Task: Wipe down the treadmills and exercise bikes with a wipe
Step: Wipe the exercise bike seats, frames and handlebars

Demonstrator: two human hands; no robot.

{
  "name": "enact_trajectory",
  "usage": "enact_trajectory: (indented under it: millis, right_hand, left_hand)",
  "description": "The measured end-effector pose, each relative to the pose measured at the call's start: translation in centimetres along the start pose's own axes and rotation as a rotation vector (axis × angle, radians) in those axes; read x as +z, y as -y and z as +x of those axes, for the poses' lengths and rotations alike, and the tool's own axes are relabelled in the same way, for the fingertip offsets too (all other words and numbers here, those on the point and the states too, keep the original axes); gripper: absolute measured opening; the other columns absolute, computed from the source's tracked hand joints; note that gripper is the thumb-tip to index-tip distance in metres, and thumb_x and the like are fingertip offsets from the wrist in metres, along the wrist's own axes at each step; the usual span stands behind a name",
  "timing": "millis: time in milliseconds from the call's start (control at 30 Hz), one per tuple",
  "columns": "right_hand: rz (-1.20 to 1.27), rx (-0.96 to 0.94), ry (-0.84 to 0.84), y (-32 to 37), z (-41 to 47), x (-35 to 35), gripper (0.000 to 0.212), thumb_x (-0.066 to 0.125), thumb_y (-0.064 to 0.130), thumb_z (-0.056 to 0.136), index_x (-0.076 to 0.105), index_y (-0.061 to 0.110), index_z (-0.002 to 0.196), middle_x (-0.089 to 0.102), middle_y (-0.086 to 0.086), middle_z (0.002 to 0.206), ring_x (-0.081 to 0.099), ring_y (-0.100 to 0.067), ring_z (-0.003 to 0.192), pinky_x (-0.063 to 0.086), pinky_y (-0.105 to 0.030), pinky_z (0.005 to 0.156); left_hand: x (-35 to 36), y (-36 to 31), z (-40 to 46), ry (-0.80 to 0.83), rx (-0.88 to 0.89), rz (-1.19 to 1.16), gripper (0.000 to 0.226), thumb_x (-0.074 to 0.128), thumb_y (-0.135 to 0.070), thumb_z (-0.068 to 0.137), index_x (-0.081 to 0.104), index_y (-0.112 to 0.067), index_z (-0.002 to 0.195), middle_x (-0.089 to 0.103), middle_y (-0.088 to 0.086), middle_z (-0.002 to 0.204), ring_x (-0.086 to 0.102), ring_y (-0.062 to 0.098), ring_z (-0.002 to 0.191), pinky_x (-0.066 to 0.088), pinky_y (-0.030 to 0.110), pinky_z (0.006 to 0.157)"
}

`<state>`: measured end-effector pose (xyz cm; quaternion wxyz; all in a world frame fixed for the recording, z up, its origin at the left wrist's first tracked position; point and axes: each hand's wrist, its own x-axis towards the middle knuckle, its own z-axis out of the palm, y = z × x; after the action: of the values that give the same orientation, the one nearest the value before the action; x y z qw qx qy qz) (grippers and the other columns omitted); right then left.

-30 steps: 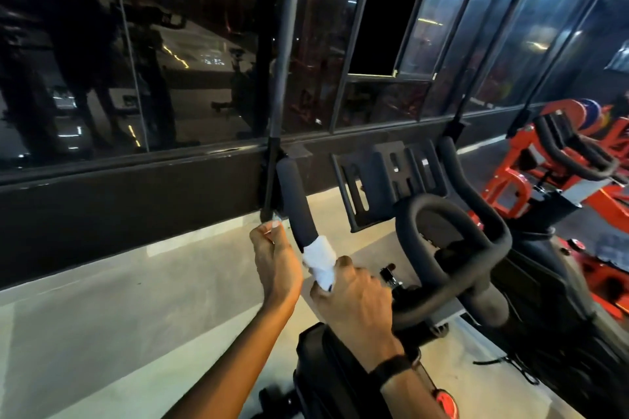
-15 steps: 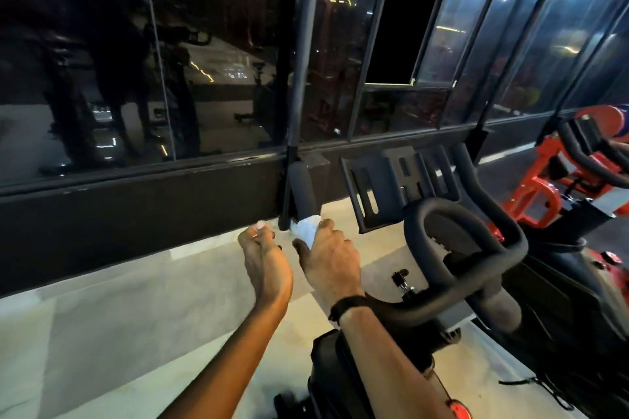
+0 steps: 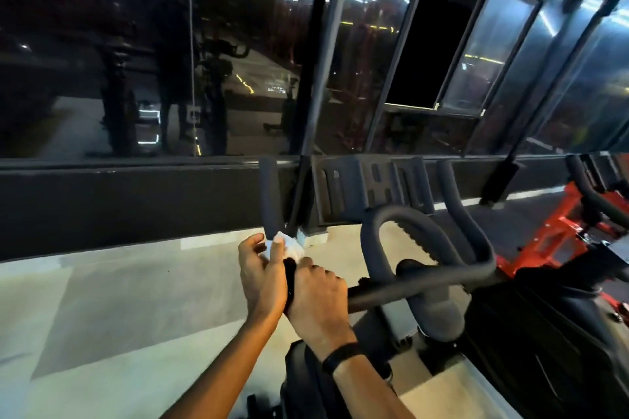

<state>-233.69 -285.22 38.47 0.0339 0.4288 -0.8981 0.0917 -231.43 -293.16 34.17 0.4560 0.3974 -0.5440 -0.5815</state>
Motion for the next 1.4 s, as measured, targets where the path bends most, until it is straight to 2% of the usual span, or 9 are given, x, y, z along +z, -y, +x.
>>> enact_trajectory:
  millis: [267,400,500,600,700,833,1000,1233,1400]
  right_hand:
    - [0.694,-0.047,0.028,-1.9,1.3,-0.4,0.084,0.068,0.043,0.082,0.029,0.01,0.149,0.052,-0.003,0.132,0.044,-0.028,0.134,0.038,-0.038,0.11]
    - [0.931,-0.061,-0.18,-0.7,2.0,-2.4,0.085,0.058,0.026,0.1,-0.003,0.017,0.159,0.011,-0.002,0.165,0.01,-0.014,0.151,0.015,-0.028,0.122]
    - [0.868,-0.109,-0.122,2.0,2.9,-2.5,0.087,0.046,0.05,0.101,-0.012,0.02,0.158,0.005,0.001,0.168,0.019,-0.015,0.151,0.02,-0.023,0.115]
    - [0.665,0.013,0.023,3.5,4.2,-0.9,0.091,0.035,0.065,0.099,-0.016,0.017,0.158,0.037,-0.011,0.158,0.05,-0.027,0.133,0.039,-0.037,0.108]
    - [0.398,0.075,0.002,3.4,4.2,0.1,0.09,0.038,0.062,0.1,-0.006,0.01,0.159,0.056,-0.011,0.14,0.056,-0.03,0.123,0.042,-0.039,0.101]
    - [0.03,0.028,-0.011,2.1,2.4,0.8,0.069,0.045,0.047,0.103,0.019,0.008,0.153,0.061,-0.011,0.128,0.059,-0.03,0.116,0.045,-0.038,0.093]
    - [-0.193,-0.125,-0.284,-1.6,-0.2,2.9,0.046,0.083,0.052,0.069,0.064,0.017,0.091,0.067,0.001,0.068,0.068,-0.02,0.065,0.049,-0.031,0.058]
    - [-0.26,-0.417,-0.412,-8.8,-1.7,3.2,0.048,0.075,0.039,0.074,0.064,0.02,0.117,0.062,0.005,0.1,0.059,-0.023,0.095,0.037,-0.044,0.101]
    - [-0.254,-0.398,-0.319,-13.3,-2.3,1.1,0.063,0.079,0.016,0.068,0.061,0.023,0.128,0.06,0.005,0.126,0.048,-0.019,0.132,0.012,-0.049,0.12]
  left_hand:
    - [-2.2,0.7,-2.0,-0.017,0.116,0.032,0.02,0.065,-0.019,0.095,0.06,-0.006,0.08,0.062,0.013,0.074,0.055,0.015,0.067,0.053,0.047,0.071]
    - [-2.6,0.2,-1.6,0.055,0.1,0.011,0.019,0.068,-0.014,0.092,0.062,-0.005,0.076,0.062,0.011,0.069,0.057,0.019,0.063,0.054,0.042,0.069]
    - [-3.1,0.1,-1.4,0.105,0.064,-0.008,0.015,0.065,0.0,0.09,0.063,-0.004,0.076,0.062,0.012,0.067,0.059,0.033,0.069,0.054,0.041,0.065]
    - [-4.1,0.0,-1.4,0.184,-0.002,-0.036,0.018,0.058,0.008,0.09,0.067,0.0,0.077,0.064,0.013,0.065,0.059,0.027,0.066,0.052,0.03,0.06]
    - [-5.9,0.1,-1.5,0.288,-0.106,-0.082,0.02,0.054,0.005,0.092,0.07,0.003,0.08,0.066,0.019,0.069,0.059,0.025,0.07,0.049,0.038,0.069]
    - [-7.0,1.0,-0.2,0.149,-0.15,-0.153,0.023,0.053,-0.005,0.097,0.073,-0.008,0.087,0.073,0.013,0.08,0.064,0.032,0.079,0.05,0.04,0.074]
    - [-5.2,0.8,0.7,0.092,-0.015,-0.118,0.013,0.056,-0.009,0.097,0.067,-0.016,0.095,0.068,0.006,0.094,0.064,0.029,0.094,0.053,0.035,0.078]
    - [-2.0,-1.6,-1.7,0.109,0.565,0.2,0.035,0.063,-0.018,0.081,0.055,-0.014,0.115,0.051,-0.007,0.111,0.049,0.014,0.106,0.038,0.034,0.091]
    - [-0.2,-2.5,-2.2,0.175,0.701,0.217,0.036,0.059,-0.023,0.081,0.056,-0.012,0.115,0.056,0.0,0.115,0.046,0.007,0.107,0.038,0.034,0.09]
